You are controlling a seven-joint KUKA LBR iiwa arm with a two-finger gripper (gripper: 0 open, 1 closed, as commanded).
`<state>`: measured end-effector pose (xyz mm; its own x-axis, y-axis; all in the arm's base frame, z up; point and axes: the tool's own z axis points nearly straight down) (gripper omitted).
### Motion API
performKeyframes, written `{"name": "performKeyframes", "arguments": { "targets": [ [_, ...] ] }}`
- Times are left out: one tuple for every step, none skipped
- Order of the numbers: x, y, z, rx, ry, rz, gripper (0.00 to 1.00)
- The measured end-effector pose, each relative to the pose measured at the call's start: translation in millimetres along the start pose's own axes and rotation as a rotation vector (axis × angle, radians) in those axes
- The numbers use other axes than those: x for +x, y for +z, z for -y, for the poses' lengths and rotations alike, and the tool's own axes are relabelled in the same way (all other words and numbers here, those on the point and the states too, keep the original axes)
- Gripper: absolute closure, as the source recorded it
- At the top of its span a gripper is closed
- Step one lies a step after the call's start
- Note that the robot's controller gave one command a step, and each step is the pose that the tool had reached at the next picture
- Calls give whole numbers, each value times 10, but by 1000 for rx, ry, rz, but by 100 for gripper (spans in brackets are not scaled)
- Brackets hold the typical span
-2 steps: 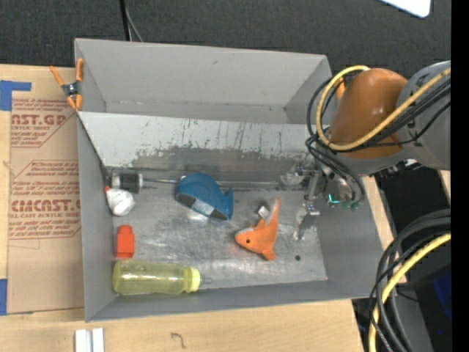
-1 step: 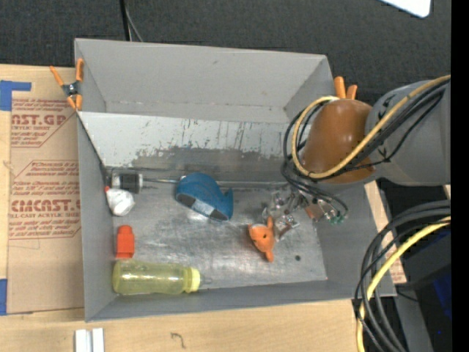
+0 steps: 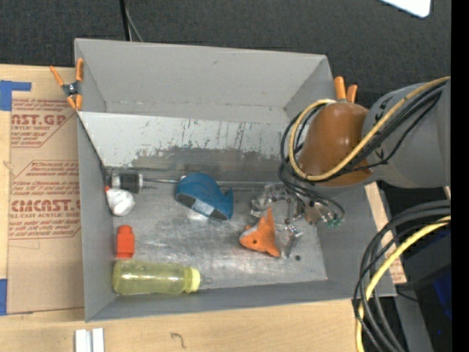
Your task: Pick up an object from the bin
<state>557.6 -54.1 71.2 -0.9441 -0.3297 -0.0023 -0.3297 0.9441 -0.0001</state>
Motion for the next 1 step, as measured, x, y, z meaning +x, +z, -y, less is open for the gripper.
{"name": "performKeyframes", "arguments": {
  "targets": [
    [-8, -15, 6, 2, -1, 1, 100]
  ]
}}
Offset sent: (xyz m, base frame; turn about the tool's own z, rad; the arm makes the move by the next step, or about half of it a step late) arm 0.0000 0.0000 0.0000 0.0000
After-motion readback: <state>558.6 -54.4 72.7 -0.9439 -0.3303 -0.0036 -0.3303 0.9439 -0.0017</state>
